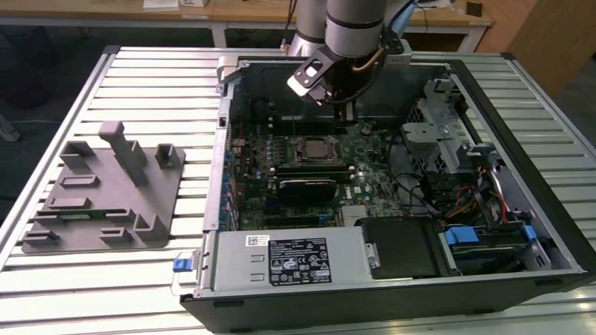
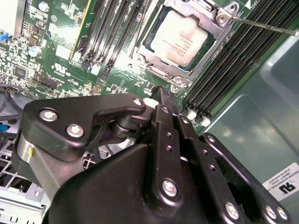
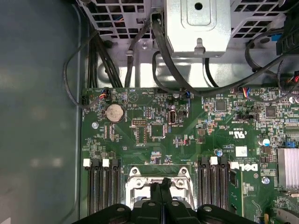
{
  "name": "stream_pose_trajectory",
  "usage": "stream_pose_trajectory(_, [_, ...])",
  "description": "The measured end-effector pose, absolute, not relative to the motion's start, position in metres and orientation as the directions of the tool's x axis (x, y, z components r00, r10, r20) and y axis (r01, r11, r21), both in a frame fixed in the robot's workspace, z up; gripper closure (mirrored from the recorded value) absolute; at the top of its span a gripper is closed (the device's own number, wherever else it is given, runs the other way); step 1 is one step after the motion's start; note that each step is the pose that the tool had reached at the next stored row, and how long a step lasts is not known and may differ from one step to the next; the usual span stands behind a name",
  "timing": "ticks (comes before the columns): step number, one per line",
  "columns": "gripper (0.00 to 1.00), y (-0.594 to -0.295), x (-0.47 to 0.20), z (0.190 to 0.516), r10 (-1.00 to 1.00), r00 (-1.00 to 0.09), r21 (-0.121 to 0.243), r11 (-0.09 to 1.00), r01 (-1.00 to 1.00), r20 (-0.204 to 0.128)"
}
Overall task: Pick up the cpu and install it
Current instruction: 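Close the cpu cover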
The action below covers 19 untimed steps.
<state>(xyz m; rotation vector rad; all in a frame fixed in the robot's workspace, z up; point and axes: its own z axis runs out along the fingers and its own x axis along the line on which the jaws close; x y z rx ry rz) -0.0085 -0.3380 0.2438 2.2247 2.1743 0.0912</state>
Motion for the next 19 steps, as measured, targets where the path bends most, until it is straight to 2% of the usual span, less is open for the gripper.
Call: stream_pose_trajectory(19, [0.89, -0.3387, -0.0136, 0.2379, 1.000, 0.022, 0.056, -0.023, 0.998, 0.019])
